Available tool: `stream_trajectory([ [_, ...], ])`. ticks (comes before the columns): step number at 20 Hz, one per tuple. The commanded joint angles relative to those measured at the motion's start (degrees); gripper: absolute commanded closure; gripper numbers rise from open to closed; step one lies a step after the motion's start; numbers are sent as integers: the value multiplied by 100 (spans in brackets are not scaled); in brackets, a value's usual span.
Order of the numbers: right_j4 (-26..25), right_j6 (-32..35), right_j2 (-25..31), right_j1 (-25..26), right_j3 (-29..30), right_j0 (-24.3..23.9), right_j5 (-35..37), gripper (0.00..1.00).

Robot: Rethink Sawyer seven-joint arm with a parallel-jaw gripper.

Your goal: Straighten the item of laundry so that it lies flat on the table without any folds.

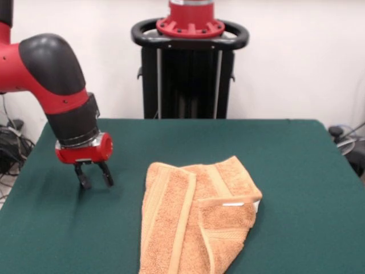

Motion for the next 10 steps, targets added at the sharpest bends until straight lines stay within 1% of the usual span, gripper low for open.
stream_trajectory([
  [1, -915, -1059, -374, 81, -805, -399, -51, 0],
  [4, -845, -944, -337, -426, -420, -419, 108, 0],
  [8, -543, -898, -187, -1290, 158, -485, 639, 0],
  [10, -434, -853, -134, -1561, 348, -514, 808, 0],
])
